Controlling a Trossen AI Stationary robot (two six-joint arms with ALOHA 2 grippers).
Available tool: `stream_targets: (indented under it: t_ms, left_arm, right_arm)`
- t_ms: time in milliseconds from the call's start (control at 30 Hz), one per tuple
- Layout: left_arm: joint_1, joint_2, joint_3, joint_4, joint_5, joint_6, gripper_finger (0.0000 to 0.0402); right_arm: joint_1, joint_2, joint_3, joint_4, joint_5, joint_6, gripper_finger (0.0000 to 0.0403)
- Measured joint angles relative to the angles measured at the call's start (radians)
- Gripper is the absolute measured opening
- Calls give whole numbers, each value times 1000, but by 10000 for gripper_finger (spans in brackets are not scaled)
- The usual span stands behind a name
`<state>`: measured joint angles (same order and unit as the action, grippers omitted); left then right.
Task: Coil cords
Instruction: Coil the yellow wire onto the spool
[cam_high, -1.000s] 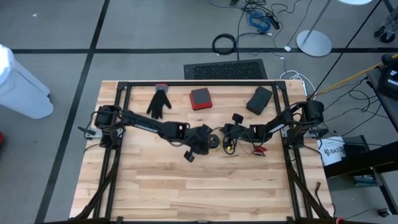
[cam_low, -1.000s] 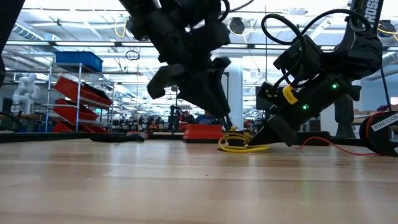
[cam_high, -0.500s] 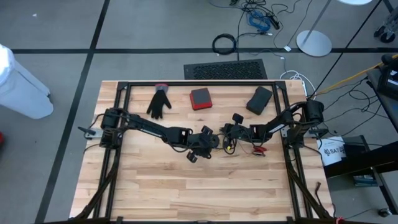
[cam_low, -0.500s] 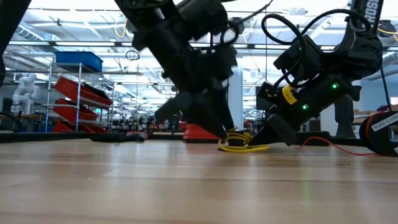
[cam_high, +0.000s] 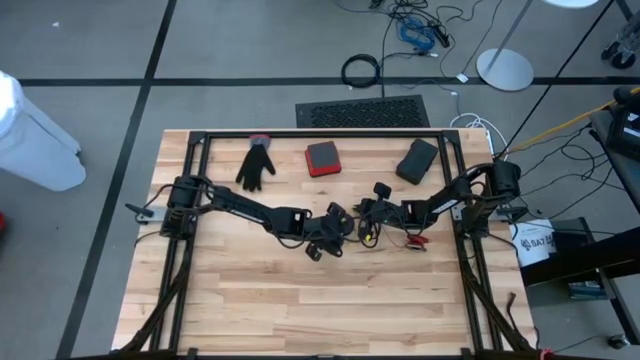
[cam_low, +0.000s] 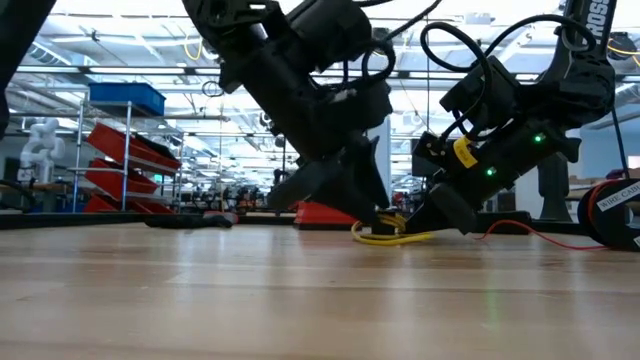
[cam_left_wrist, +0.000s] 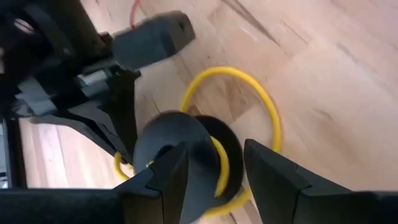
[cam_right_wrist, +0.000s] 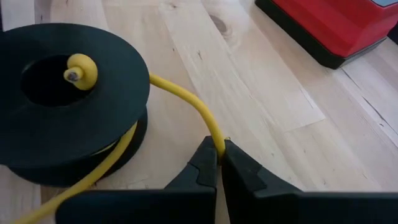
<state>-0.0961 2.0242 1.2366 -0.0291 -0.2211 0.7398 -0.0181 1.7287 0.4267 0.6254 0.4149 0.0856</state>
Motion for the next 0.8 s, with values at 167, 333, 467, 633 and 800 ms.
stream_targets:
  t_ms: [167, 333, 467, 633, 800]
  left_arm:
    - [5, 27, 2, 36, -33, 0, 164]
    - [12, 40, 2, 75, -60, -16, 163]
    - [18, 40, 2, 82, -50, -27, 146]
    - [28, 38, 2, 74, -42, -35, 107]
    - [32, 37, 2, 66, -42, -43, 58]
  right_arm:
    - [0, 0, 0, 3, -1, 0, 0]
    - [1, 0, -1, 2, -1, 7, 0]
    - [0, 0, 0, -2, -2, 8, 0]
    - [0, 0, 0, -10, -1, 8, 0]
    - [7, -2, 2, -51, 6, 35, 0]
